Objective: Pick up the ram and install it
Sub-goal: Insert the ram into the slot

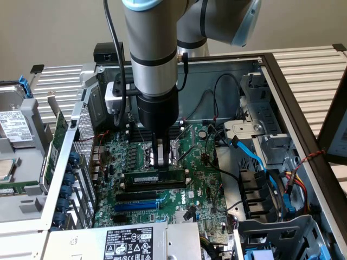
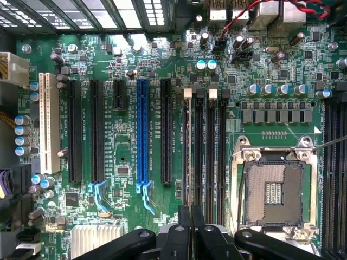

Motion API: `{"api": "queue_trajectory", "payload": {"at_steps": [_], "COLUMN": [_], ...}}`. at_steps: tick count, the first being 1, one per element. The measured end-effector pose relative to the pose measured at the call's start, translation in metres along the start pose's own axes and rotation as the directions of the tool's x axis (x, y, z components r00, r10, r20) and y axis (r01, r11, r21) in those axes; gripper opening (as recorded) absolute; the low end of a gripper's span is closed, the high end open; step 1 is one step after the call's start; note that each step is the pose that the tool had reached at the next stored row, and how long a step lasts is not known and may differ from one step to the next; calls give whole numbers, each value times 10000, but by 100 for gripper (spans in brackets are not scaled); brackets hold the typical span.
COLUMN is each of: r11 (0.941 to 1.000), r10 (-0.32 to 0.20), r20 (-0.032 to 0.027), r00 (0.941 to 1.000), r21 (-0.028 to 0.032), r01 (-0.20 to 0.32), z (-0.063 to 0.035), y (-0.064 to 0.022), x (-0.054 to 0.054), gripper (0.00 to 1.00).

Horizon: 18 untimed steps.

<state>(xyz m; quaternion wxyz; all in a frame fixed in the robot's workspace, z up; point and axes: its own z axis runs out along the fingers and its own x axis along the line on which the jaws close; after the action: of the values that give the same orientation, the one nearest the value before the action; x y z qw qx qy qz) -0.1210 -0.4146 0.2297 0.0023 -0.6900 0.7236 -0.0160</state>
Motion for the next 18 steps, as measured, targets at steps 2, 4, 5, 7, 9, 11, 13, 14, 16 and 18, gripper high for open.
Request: {"api": "queue_trajectory", "payload": {"at_steps": [2, 4, 5, 7, 9, 11, 13, 14, 16, 18], "r11": [10000, 10000, 10000, 10000, 10000, 10000, 10000, 10000, 10000, 10000], "r10": [0, 0, 0, 0, -1, 0, 0, 1, 0, 1], "r20": [1, 0, 0, 0, 0, -2, 0, 1, 0, 2], "r00": [10000, 10000, 10000, 10000, 10000, 10000, 10000, 10000, 10000, 10000], "r21": [0, 0, 0, 0, 0, 0, 0, -2, 0, -3], "r01": [0, 0, 0, 0, 1, 0, 0, -1, 0, -1], "z": [5, 10, 13, 18, 23, 25, 27, 28, 28, 28], "y": [1, 3, 4, 5, 6, 7, 7, 8, 8, 9], "x": [0, 0, 0, 0, 0, 0, 0, 0, 0, -1], "gripper": [13, 13, 13, 13, 13, 13, 13, 13, 20, 27]}}
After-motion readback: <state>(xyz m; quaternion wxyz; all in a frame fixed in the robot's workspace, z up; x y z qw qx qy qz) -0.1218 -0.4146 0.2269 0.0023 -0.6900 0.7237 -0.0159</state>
